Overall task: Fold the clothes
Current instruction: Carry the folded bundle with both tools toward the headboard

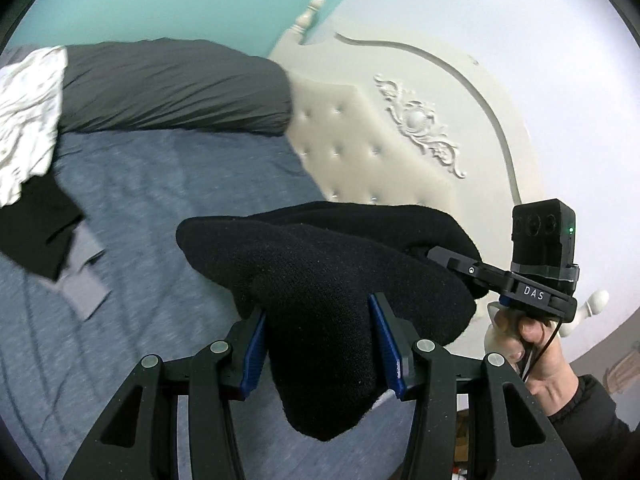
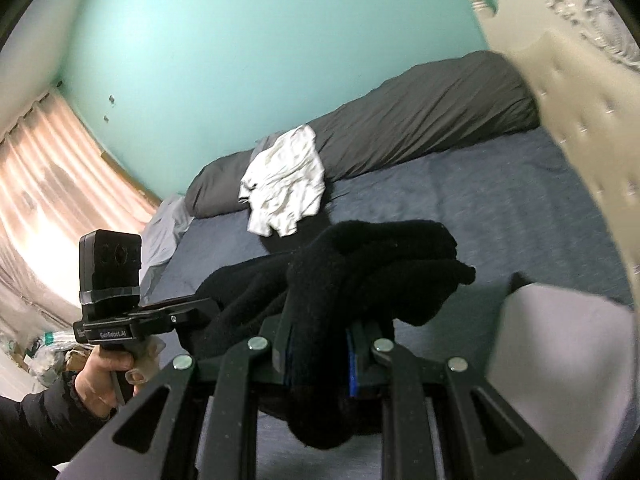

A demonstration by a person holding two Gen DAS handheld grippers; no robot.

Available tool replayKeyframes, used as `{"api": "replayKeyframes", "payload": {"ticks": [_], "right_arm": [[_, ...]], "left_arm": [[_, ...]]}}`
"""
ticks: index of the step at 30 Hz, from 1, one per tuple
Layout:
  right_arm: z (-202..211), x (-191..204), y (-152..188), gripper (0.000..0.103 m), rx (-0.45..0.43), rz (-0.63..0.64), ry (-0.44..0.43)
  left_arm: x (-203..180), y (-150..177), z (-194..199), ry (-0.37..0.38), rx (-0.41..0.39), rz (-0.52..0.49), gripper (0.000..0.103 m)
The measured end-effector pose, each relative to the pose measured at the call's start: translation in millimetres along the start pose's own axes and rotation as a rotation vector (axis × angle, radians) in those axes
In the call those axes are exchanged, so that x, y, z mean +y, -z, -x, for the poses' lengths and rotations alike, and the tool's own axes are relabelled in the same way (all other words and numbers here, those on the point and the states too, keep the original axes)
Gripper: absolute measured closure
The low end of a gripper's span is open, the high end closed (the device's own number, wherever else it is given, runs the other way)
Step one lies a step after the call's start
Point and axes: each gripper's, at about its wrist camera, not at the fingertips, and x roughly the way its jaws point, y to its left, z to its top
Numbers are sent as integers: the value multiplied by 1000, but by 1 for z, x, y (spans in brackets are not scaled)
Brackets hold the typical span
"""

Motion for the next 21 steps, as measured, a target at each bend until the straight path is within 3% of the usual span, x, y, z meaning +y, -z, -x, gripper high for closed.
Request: {"api": "replayKeyframes", "payload": {"ticks": [5, 11, 15, 17, 21], "right_arm": [[43, -48, -16, 85, -26, 24, 57], [61, -111, 19, 85, -9, -18, 130], [72, -154, 44, 85, 5, -49, 180], [74, -176, 61, 85, 22, -77, 202], [62, -214, 128, 85, 115, -188, 214]], "left_arm": [[-45, -19, -53, 35, -17, -14, 51], [-85, -15, -115, 50, -24, -40, 51], [-96, 17, -166, 40, 13, -47, 51], [-92, 45, -198, 36, 81, -16, 51], [-79, 99, -245, 33, 213, 42, 51]]}}
